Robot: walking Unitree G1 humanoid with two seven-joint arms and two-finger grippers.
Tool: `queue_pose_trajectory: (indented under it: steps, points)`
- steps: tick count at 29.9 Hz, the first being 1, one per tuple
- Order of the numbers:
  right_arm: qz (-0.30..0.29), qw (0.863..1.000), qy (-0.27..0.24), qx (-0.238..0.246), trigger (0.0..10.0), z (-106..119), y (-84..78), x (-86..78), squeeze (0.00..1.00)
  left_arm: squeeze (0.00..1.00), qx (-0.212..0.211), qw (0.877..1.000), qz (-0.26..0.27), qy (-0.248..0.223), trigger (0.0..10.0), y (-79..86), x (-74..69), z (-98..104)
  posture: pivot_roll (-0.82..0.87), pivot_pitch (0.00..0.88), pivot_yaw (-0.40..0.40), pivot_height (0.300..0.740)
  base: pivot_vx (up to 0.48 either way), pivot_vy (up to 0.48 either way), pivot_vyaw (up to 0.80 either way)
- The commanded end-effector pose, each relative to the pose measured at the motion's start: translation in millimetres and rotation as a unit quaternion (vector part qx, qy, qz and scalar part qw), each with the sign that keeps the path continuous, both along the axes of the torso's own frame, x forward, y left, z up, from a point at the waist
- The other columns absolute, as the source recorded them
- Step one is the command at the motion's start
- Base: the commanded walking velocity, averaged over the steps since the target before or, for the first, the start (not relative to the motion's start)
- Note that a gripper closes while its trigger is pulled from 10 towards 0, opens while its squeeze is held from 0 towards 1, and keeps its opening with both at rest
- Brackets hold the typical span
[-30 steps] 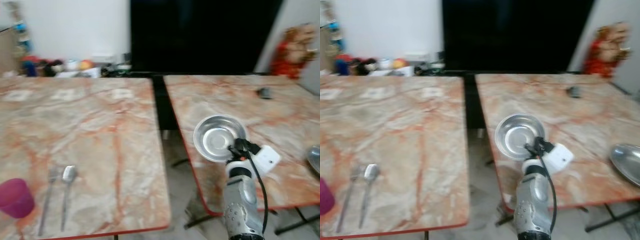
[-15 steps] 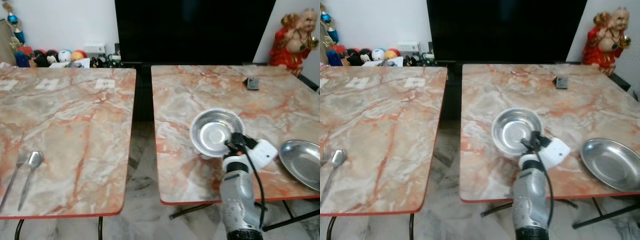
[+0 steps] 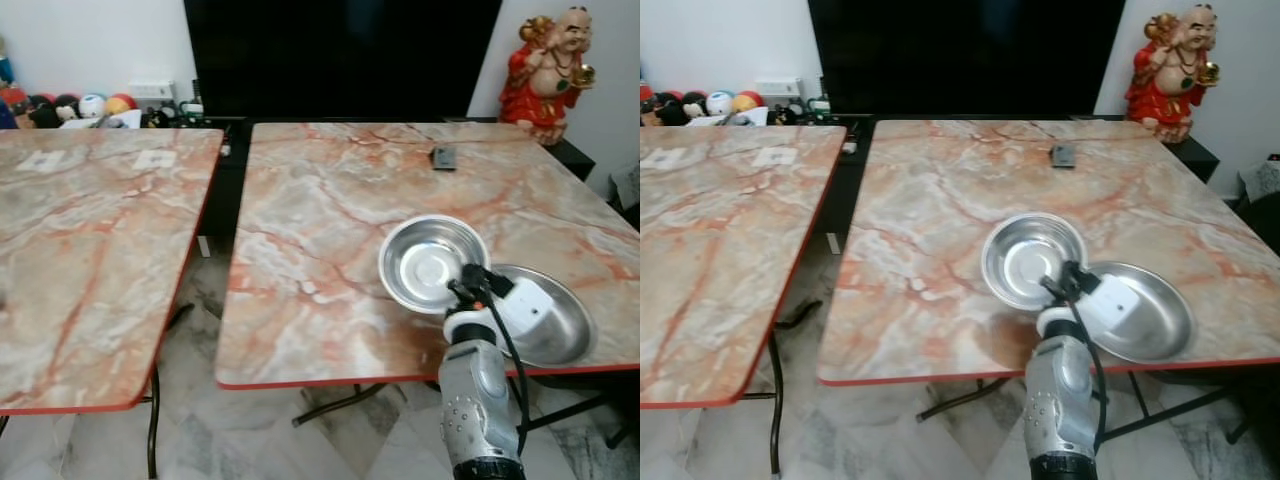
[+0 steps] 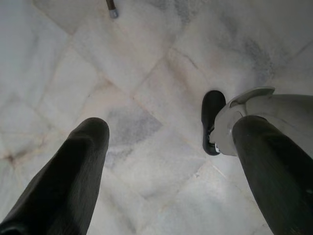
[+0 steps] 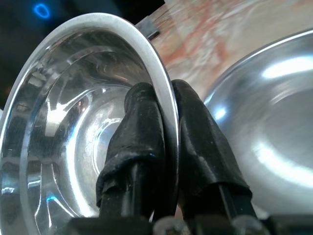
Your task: Setting the table
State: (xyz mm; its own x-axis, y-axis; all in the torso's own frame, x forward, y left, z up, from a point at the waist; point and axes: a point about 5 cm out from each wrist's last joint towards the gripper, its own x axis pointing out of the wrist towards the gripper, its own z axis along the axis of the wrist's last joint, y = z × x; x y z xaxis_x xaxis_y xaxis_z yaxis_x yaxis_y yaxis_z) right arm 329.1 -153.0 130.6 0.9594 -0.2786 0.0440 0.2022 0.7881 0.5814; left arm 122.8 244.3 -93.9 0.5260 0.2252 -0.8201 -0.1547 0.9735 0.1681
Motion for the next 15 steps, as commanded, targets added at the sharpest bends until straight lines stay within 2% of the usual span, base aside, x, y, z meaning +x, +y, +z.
queue_pose_trajectory:
  steps: [1, 8, 15]
  points:
    - [-0.025, 1.0, -0.01, -0.002, 10.0, 4, -12.3, -1.5, 0.0, 0.0, -0.006, 1.0, 0.008, 0.013, 10.0, -4.0, -6.5, -3, 0.03, 0.064, 0.016, 0.74, 0.0, 0.0, 0.0]
    - [-0.071, 0.997, -0.016, -0.008, 10.0, 10, -31.4, -2.4, 0.0, 0.0, -0.006, 1.0, 0.009, 0.013, 10.0, -4.1, -6.9, -4, 0.03, 0.064, 0.017, 0.74, 0.0, 0.0, 0.0]
    - [-0.095, 0.995, 0.005, 0.027, 10.0, 6, -41.4, 3.2, 0.0, 0.0, -0.006, 1.0, 0.008, 0.014, 10.0, -4.1, -6.6, -4, 0.03, 0.061, 0.019, 0.74, 0.0, 0.0, 0.0]
